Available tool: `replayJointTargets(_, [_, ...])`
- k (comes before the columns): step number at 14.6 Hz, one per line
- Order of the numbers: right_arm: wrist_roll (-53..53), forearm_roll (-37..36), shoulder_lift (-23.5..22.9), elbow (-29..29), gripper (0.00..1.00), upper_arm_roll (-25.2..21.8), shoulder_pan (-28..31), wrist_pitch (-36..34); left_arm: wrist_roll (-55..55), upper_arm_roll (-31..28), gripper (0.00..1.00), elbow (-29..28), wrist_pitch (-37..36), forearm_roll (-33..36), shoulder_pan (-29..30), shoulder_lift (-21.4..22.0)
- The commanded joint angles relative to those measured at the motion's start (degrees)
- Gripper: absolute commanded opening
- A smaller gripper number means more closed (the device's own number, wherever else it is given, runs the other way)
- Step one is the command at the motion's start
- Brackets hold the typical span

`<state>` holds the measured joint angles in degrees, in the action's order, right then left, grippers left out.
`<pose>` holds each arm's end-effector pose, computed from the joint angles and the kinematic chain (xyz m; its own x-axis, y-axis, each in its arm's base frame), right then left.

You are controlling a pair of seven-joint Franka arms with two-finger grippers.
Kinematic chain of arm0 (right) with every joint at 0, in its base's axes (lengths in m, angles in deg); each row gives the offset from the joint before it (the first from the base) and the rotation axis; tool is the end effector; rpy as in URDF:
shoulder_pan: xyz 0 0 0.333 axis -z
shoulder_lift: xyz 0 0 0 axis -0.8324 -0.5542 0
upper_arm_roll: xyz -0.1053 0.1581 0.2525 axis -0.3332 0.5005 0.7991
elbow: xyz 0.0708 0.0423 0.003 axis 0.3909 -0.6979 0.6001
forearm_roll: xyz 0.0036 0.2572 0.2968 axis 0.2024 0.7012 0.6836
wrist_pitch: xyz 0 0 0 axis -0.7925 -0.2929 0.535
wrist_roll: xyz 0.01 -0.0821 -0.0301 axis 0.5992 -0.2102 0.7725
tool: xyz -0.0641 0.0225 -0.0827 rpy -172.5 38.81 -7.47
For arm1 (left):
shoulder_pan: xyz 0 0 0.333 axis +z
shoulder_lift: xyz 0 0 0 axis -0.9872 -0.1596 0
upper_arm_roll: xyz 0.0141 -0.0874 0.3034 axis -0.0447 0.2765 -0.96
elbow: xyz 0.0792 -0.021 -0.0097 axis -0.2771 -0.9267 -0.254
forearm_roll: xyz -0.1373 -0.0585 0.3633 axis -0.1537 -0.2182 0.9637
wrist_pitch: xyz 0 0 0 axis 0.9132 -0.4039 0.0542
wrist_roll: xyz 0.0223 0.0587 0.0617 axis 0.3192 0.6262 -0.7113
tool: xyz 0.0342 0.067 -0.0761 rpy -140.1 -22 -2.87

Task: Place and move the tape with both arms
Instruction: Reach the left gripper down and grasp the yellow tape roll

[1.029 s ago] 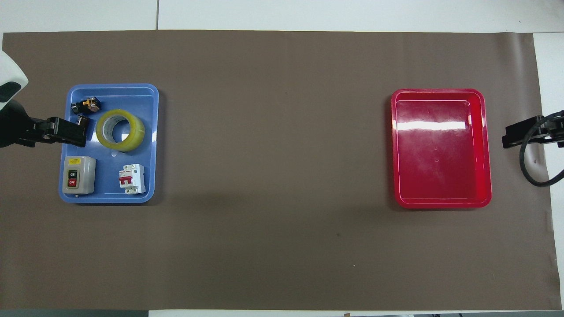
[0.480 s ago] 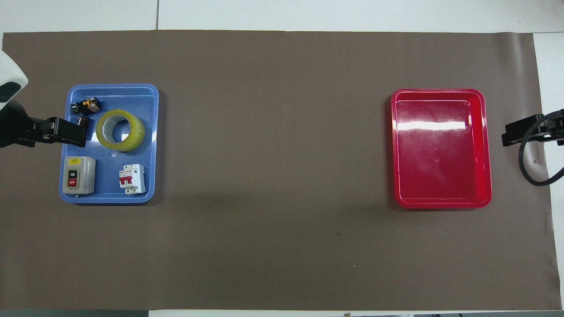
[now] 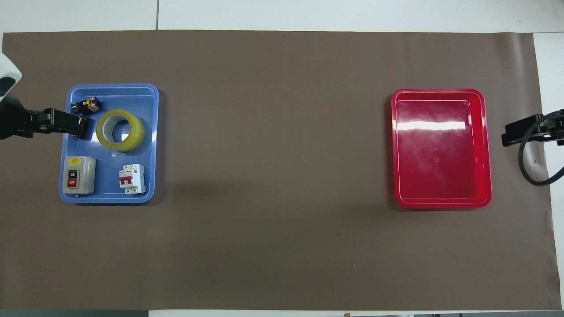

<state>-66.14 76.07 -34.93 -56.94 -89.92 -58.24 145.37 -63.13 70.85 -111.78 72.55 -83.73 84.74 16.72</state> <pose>0.5349 -0.0180 0.6300 0.9981 -0.0204 -0.0583 -0.0191 -0.9995 0.0231 0.5647 -0.0183 0.5650 0.9989 -0.0167 0.0435 -0.0166 -0.9999 -0.0019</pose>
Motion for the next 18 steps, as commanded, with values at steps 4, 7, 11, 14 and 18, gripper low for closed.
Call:
replayJointTargets(4, [0.75,-0.45,1.23,-1.6,1.0,0.36,0.49,0.81,0.4,-0.06,1.0,-6.16,16.14,-0.8,3.81,-7.74])
replayJointTargets(7, [0.75,-0.45,1.14,-1.6,1.0,0.36,0.4,0.81,0.22,-0.06,1.0,-10.21,24.24,-0.8,3.9,-10.64])
replayJointTargets(11, [0.75,-0.45,1.23,-1.6,1.0,0.36,0.49,0.81,0.39,-0.15,0.91,-11.36,27.86,-0.54,5.66,-13.99])
replayJointTargets(14, [0.66,-0.45,1.23,-1.6,1.0,0.36,0.49,0.81,-1.61,-0.15,0.77,-11.53,28.3,-0.54,5.49,-15.83])
replayJointTargets(18, [0.66,-0.45,1.23,-1.6,1.0,0.36,0.49,0.81,-3.74,-0.15,0.64,-12.5,29.88,-0.54,5.22,-16.72])
